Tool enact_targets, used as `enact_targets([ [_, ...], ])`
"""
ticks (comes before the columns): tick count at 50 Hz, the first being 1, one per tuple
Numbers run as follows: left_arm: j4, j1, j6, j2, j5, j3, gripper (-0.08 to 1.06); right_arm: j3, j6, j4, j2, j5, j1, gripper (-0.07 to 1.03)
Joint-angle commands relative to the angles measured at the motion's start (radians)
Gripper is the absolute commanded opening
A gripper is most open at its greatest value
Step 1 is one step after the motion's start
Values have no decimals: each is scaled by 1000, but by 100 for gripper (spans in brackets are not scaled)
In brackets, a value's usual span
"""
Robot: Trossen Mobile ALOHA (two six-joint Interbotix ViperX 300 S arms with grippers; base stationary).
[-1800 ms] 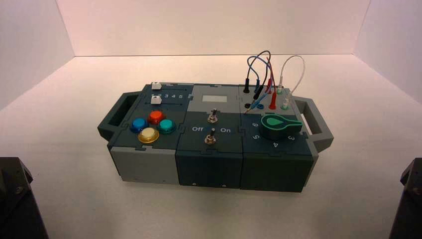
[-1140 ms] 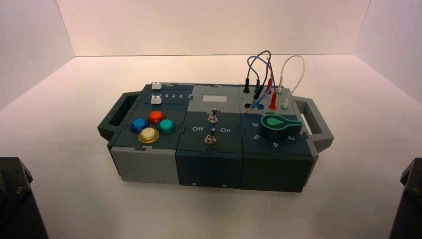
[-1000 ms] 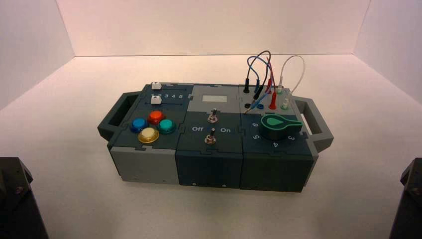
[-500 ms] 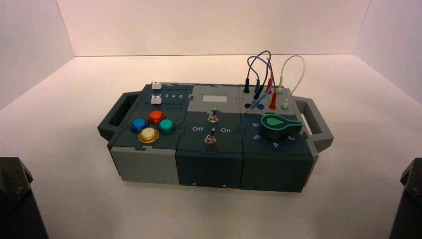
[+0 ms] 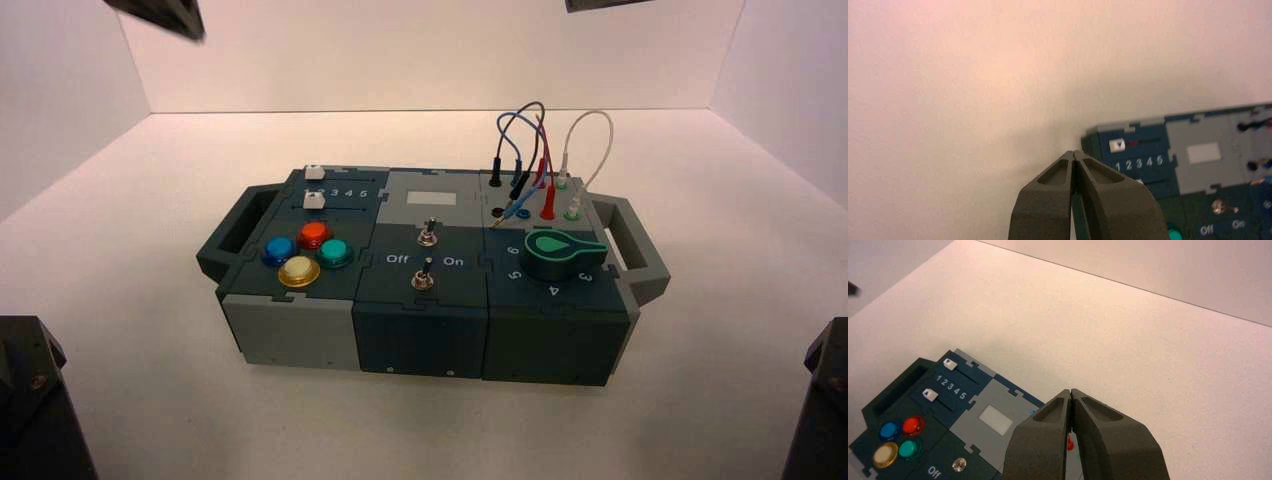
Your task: Move the top slider to position 5.
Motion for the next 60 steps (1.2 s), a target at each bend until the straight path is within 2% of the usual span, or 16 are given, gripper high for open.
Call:
enact_targets([
  [1,-2,-14,-3,75,-6,-40,-3,-32,0,6,5,2,9,-2],
  [16,-2,-41,-6,227,-20,-91,-3,-44,-2,11,84,5,15,-2],
  [24,-3,-84,-6,299,-23,-118,-3,-66,-5,8,155,5,67,-2],
  [30,-3,-109,-18,347,-25,-127,-3,-75,-6,6,186,5,87,-2],
  [47,-5,-135,-29,463,-80,-130,-3,-86,-6,8,193,5,101,-2],
  [60,-14,-137,-29,500,-87,-146,-3,-78,-6,8,192,5,101,-2],
])
